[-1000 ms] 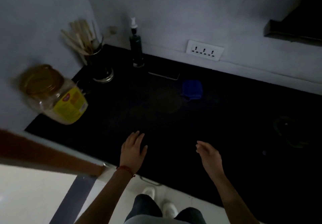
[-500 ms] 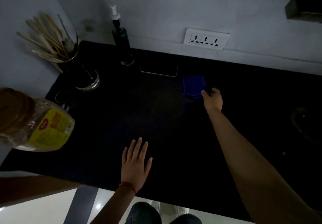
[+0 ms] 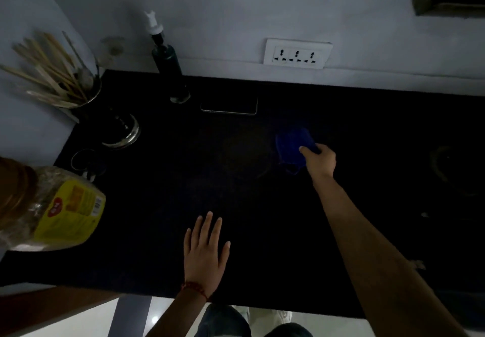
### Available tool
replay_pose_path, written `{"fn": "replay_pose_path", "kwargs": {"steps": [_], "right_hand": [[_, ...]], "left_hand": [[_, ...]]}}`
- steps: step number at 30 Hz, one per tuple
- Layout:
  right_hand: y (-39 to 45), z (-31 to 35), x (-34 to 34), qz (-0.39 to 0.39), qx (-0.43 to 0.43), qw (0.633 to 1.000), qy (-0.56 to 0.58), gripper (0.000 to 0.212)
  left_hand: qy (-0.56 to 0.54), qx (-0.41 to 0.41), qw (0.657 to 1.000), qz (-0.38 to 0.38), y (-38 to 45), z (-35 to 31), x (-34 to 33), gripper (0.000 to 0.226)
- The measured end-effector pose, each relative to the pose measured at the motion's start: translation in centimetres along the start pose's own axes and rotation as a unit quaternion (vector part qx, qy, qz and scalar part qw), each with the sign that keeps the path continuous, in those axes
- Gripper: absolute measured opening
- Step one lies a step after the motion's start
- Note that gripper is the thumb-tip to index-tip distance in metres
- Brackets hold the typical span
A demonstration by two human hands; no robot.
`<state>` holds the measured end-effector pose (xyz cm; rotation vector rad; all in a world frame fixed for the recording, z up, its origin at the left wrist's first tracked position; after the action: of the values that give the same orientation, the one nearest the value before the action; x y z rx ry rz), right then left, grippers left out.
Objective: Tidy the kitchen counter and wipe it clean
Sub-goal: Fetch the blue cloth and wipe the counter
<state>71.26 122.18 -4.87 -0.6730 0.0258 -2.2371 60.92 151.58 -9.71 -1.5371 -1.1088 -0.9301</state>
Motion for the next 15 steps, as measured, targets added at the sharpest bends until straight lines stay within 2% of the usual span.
{"fn": "replay_pose_path", "kwargs": {"steps": [4,6,8,11,15], "right_hand": [[-5.6,-3.1,4.8,-0.081,-0.043,0.996,-0.008,0.048],[-8.7,-5.2,8.1,-0.079,-0.060,0.995,0.027,0.041],[-11.7,-7.8,11.8,-0.066,-0.053,0.994,0.074,0.033],[-16.0,-11.4,17.3,-0.100,-0.055,0.988,0.105,0.024],[-21.2,-15.6,23.7,-0.190,-0.075,0.965,0.165,0.016]], "left_hand": [[-0.011,-0.008,1.000,0.003,0.1,-0.1,0.1,0.066],[-0.008,-0.019,1.000,0.011,0.0,-0.4,0.1,0.068],[-0.002,-0.040,0.999,0.008,-0.2,-1.1,0.2,0.059],[-0.003,-0.095,0.995,0.015,-1.4,-3.9,0.3,0.060],[-0.026,-0.200,0.979,0.036,-4.2,-10.2,-0.6,0.063]]}}
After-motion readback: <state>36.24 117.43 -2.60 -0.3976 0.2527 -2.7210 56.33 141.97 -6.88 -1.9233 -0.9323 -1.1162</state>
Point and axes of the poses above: each hand's wrist, its own y-axis towards the middle knuckle, its own x-axis out of the back of the hand, z = x × y, the point moved 2 cm from there along y, towards the middle knuckle, and after that the axes turned 10 degrees about x, right-handed, at the moved point
